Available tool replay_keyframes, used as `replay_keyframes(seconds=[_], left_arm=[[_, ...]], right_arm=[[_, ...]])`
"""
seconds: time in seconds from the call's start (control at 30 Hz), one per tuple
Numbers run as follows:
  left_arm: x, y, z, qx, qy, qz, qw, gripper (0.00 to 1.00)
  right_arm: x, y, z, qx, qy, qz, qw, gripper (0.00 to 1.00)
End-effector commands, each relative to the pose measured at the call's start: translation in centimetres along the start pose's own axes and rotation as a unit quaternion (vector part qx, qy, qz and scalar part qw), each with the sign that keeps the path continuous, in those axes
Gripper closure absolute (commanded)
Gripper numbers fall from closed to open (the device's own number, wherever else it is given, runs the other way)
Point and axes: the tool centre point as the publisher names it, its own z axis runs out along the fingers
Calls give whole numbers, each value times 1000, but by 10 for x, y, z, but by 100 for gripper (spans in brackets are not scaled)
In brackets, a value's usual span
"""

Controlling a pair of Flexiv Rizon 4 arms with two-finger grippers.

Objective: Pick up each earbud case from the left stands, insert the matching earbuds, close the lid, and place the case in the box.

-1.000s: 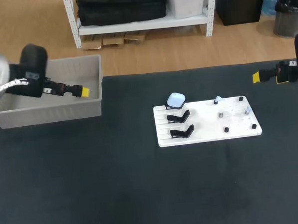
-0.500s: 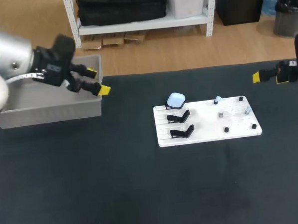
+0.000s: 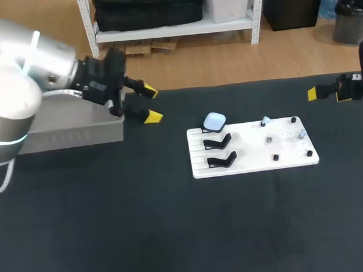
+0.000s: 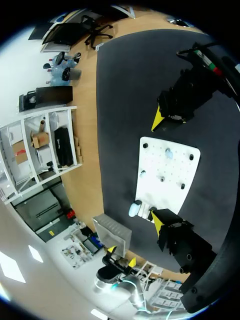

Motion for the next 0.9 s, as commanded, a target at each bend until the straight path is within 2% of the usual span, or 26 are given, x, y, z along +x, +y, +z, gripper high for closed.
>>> replay_keyframes(seconds=[0.03, 0.27, 0.43, 0.9], left_arm=[[-3, 8, 26, 32, -2, 11, 999, 0], [-3, 3, 52, 30, -10, 25, 999, 0], [2, 8, 74, 29, -20, 14, 999, 0], [9, 20, 111, 24, -40, 32, 998, 28]], right_arm=[[0, 0, 0, 1, 0, 0, 1000, 0], [0, 0, 0, 1, 0, 0, 1000, 0], [0, 0, 0, 1, 0, 0, 1000, 0], [0, 0, 0, 1, 0, 0, 1000, 0]])
